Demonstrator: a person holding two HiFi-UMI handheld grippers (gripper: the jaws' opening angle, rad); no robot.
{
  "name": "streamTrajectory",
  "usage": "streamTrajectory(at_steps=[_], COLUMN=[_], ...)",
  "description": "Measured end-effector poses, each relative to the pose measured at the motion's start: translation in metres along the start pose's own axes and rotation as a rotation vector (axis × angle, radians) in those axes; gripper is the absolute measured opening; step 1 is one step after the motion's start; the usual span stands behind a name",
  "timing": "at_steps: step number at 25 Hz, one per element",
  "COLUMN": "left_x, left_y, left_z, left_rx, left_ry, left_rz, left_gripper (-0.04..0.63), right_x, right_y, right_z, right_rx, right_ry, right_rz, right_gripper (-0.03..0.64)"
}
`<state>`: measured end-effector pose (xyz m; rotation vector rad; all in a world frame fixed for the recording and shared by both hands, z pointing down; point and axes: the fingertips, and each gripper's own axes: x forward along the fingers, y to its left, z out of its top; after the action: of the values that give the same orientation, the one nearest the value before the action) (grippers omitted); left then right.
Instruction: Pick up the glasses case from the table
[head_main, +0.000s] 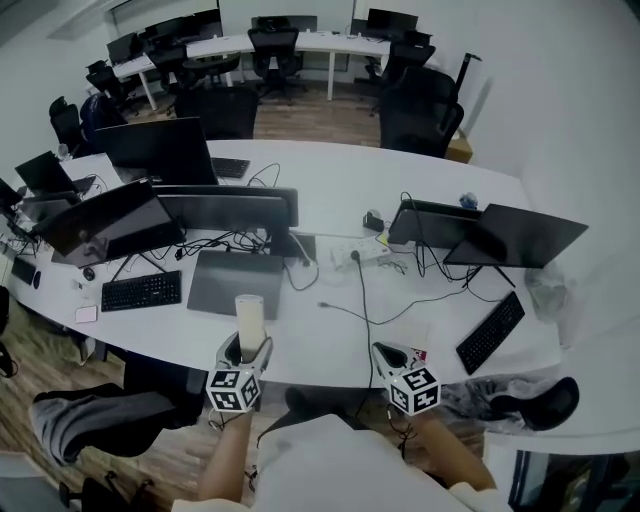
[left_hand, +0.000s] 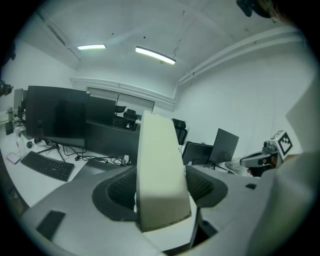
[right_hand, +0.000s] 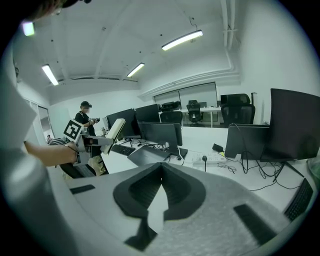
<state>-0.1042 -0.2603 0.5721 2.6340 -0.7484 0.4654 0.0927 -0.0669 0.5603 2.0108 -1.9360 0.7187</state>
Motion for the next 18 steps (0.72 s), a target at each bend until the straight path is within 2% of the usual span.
streamTrajectory(at_steps=[8,18], left_x=[-0.032,-0.075], left_y=[-0.043,-0.086], left_z=[0.001,0.022], left_rx=[-0.001,0.003], left_ry=[-0.044,-0.149], left_rz=[0.035,0.038], left_gripper=[0.298,0.298], right_x=[-0.042,-0.075], right_y=[-0.013,-0.024], right_z=[-0.006,0.005], right_rx=[-0.012,-0.056], right_ry=[-0.048,-0.098], right_rz=[0.033,0.064], right_gripper=[-0.002,-0.002])
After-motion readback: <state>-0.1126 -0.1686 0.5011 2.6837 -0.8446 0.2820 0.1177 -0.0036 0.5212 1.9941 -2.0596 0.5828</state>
